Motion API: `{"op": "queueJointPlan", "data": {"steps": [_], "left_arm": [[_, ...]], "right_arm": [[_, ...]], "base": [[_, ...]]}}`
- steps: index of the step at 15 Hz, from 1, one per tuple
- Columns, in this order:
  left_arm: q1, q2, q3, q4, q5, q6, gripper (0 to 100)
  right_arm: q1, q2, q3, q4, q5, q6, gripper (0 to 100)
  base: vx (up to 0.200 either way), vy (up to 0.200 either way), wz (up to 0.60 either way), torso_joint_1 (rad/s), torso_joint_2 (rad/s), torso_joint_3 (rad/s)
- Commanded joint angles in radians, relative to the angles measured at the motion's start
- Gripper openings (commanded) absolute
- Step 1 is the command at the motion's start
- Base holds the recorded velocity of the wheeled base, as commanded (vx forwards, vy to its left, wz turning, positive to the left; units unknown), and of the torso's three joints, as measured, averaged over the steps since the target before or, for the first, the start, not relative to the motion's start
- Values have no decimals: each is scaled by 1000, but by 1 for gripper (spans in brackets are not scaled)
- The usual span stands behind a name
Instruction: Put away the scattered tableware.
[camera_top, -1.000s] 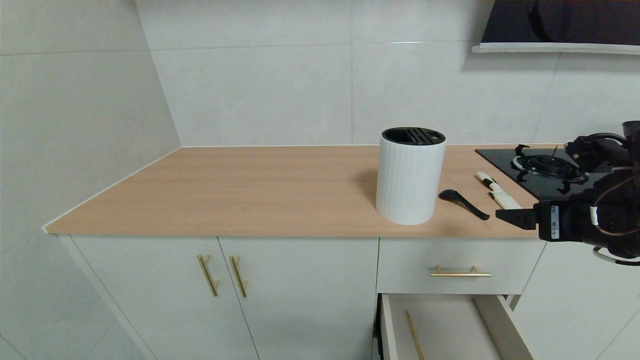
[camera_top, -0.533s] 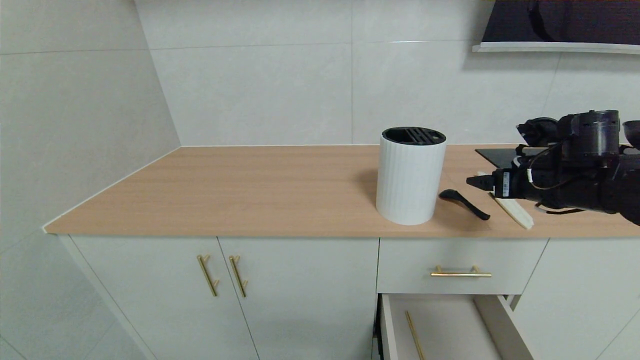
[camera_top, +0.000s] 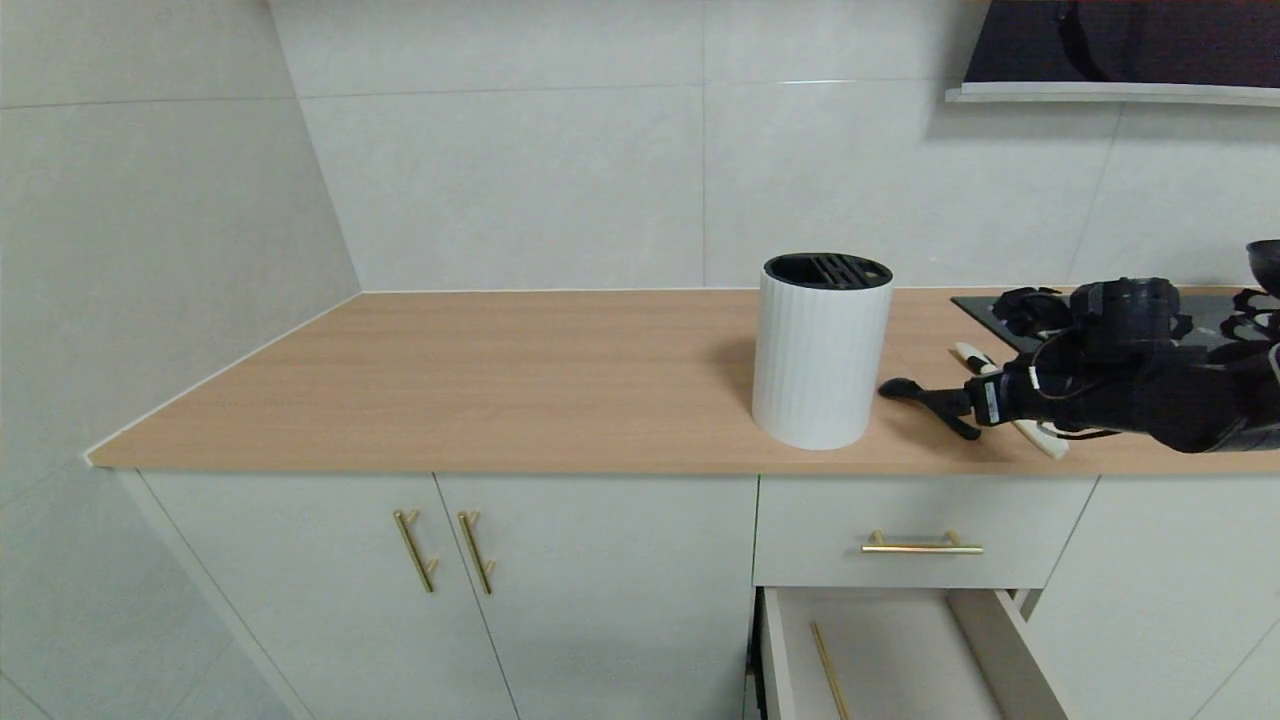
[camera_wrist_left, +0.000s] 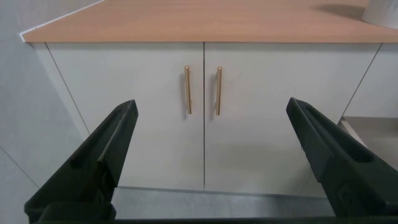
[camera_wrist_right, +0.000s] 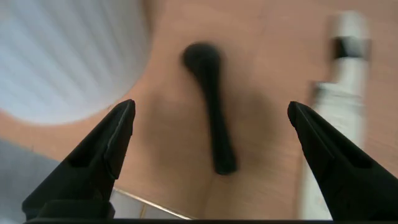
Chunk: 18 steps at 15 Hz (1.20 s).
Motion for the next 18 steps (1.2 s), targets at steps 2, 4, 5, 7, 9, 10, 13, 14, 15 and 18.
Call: {"op": "queueJointPlan", "data": {"steps": [2,4,5,7,9,10,13,14,15,18], "left_arm": [[1,0,0,0,0,2,100],[-1,0,0,0,0,0,100],[1,0,0,0,0,0,100],[1,0,0,0,0,0,100],[1,0,0,0,0,0,100],[-1,0,0,0,0,0,100],[-1,0,0,0,0,0,100],[1,0,0,0,0,0,100],[1,0,0,0,0,0,100],[1,0,0,0,0,0,100]], "right_arm": [[-2,69,-15,-2,13,-4,100],[-2,86,-26,-2,13,-4,100],[-2,90,-28,-2,10,-4,100],[-2,101,-32,-5,6,-6,100],[-2,121,-41,-5,4,-6,100],[-2,132,-46,-5,4,-6,100],[-2,153,-65,-5,2,-6,100],[-4,155,-65,-5,1,-6,100],[-4,158,-68,-5,-8,-4,0],[-2,159,-71,-5,-8,-4,0]], "base": [[0,0,0,0,0,0],[0,0,0,0,0,0],[0,0,0,0,0,0],[0,0,0,0,0,0],[0,0,0,0,0,0],[0,0,0,0,0,0],[0,0,0,0,0,0],[0,0,0,0,0,0],[0,0,0,0,0,0],[0,0,0,0,0,0]]}}
